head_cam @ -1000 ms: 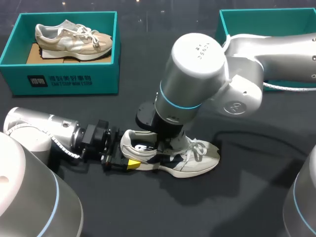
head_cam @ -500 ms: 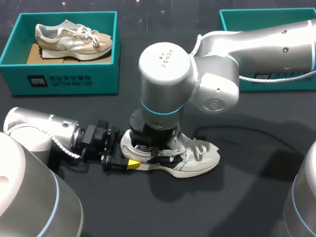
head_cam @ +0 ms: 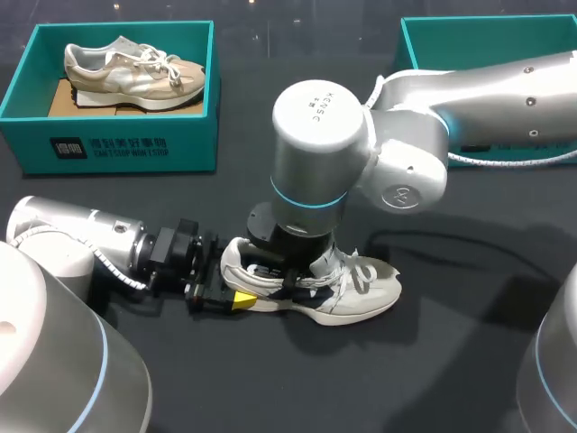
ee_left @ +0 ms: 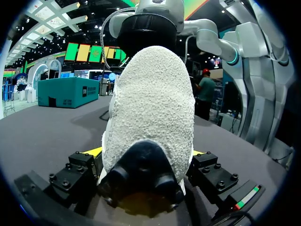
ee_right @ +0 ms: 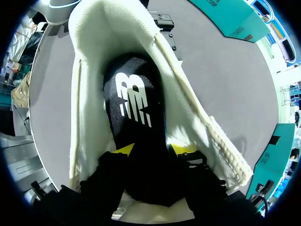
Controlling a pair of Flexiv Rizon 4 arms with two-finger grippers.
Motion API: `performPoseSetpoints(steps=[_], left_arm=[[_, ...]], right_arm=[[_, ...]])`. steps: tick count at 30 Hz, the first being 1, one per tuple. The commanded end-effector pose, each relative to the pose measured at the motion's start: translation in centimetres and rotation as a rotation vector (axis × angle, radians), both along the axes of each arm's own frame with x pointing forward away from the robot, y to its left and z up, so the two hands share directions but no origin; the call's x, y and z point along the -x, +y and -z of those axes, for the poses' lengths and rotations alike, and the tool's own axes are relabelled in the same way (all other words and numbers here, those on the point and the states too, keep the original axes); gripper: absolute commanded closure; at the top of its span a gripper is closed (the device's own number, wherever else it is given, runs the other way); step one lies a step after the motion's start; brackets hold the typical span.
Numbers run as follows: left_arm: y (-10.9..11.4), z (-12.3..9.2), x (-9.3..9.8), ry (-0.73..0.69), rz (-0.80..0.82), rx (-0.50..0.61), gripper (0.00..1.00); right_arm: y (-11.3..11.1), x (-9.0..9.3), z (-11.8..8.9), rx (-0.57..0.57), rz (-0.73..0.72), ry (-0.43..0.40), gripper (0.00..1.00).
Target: Take the shoe out of the shoebox, open the shoe tongue, remove and reinsert the insole, then place the shoe into the shoebox
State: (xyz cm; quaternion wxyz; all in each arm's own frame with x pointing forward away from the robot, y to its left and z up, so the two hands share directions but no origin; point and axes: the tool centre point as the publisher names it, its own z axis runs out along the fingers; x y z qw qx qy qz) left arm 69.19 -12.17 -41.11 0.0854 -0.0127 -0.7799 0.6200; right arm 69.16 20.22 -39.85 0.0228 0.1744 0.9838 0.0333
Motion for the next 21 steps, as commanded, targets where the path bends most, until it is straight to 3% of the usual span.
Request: performPoseSetpoints(steps=[1, 4, 7, 10, 11, 16, 21], left_arm=[[-0.1, 0.2, -0.2, 0.001, -0.002, -0.001, 1.0], [-0.1, 0.2, -0.2, 0.001, -0.002, -0.001, 1.0], [-0.1, 0.2, -0.2, 0.001, -0.002, -0.001, 1.0], [-0.1, 0.2, -0.2, 0.001, -0.002, -0.001, 1.0], [-0.1, 0.2, -0.2, 0.001, -0.002, -0.001, 1.0], [-0.1, 0.2, -0.2, 0.001, -0.002, -0.001, 1.0], [-0.1, 0.2, -0.2, 0.001, -0.002, -0.001, 1.0]], right_arm=[[0.3, 0.3, 3.6, -0.022, -0.021, 0.075, 0.56], [0.6, 1.4, 4.2, -0.023, -0.026, 0.109, 0.61], [0.8, 2.5, 4.5, -0.026, -0.018, 0.13, 0.73], [0.8, 3.6, 4.7, -0.032, -0.001, 0.141, 0.97], [0.8, 3.9, 4.8, -0.032, 0.003, 0.142, 1.0], [0.7, 4.5, 4.8, -0.04, 0.001, 0.146, 1.0], [-0.4, 4.0, 3.4, -0.111, 0.007, 0.11, 1.0]])
